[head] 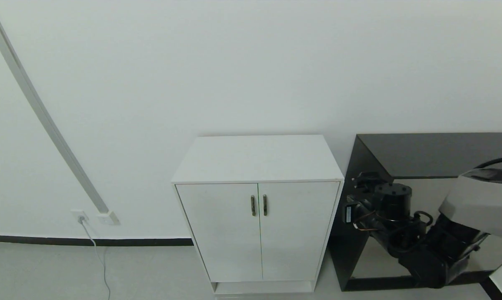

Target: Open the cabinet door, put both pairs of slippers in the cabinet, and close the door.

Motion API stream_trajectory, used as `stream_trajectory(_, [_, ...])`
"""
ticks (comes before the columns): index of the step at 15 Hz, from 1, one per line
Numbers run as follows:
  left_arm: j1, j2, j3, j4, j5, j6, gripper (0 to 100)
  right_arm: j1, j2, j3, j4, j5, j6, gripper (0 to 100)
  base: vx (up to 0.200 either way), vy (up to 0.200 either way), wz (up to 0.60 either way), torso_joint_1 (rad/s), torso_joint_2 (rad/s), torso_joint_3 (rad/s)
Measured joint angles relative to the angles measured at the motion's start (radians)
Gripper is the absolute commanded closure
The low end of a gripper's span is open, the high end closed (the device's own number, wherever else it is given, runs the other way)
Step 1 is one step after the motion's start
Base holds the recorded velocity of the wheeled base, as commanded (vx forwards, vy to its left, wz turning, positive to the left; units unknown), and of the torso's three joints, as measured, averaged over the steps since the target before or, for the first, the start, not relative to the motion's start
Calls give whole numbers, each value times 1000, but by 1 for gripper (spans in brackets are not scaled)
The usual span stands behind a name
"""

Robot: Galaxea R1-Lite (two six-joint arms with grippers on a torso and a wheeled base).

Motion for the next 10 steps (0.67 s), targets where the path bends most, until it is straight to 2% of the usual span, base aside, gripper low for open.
stream_trajectory(7, [0, 0, 0, 0, 0, -7, 100, -104, -232, 401, -163, 0, -16, 100, 0, 0, 0, 0, 0, 0])
stream_trajectory(10, [0, 0, 0, 0, 0, -8, 100, -143, -324, 530, -192, 1, -16, 100, 0, 0, 0, 0, 0, 0])
